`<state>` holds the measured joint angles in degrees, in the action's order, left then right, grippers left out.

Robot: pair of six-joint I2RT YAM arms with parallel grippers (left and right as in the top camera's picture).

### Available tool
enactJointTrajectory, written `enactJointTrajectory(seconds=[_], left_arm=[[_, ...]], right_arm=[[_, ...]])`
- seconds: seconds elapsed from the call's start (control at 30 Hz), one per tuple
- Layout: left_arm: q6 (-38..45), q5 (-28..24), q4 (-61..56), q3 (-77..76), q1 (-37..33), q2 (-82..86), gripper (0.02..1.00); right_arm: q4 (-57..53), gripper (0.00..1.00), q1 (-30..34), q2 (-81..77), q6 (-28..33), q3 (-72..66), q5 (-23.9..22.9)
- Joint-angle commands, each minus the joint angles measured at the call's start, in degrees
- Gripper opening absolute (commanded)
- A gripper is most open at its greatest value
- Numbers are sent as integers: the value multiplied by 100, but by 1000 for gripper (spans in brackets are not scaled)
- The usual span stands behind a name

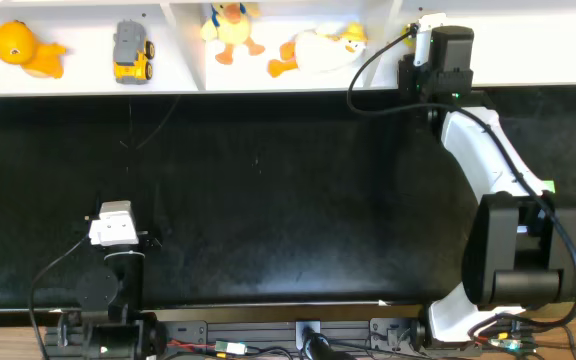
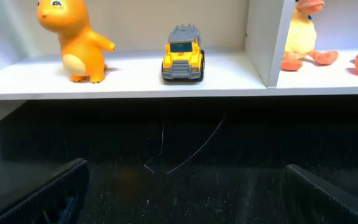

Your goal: Store Toys

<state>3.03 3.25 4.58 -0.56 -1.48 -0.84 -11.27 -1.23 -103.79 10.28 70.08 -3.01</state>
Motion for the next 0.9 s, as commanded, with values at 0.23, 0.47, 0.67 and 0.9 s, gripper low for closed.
enactJointTrajectory(seconds=[0.23, 0.47, 0.67, 0.9], left_arm=[[63, -13, 11, 11, 26, 68, 998], [63, -13, 11, 11, 26, 68, 998], [63, -13, 11, 11, 26, 68, 998], [63, -13, 11, 11, 26, 68, 998]], right_arm=[[-70, 599, -153, -94, -131, 181, 153], [-542, 641, -326, 203, -125, 173, -411], [-927, 687, -332, 520, -129, 120, -407], [-901, 763, -413, 1117, -127, -483, -424]])
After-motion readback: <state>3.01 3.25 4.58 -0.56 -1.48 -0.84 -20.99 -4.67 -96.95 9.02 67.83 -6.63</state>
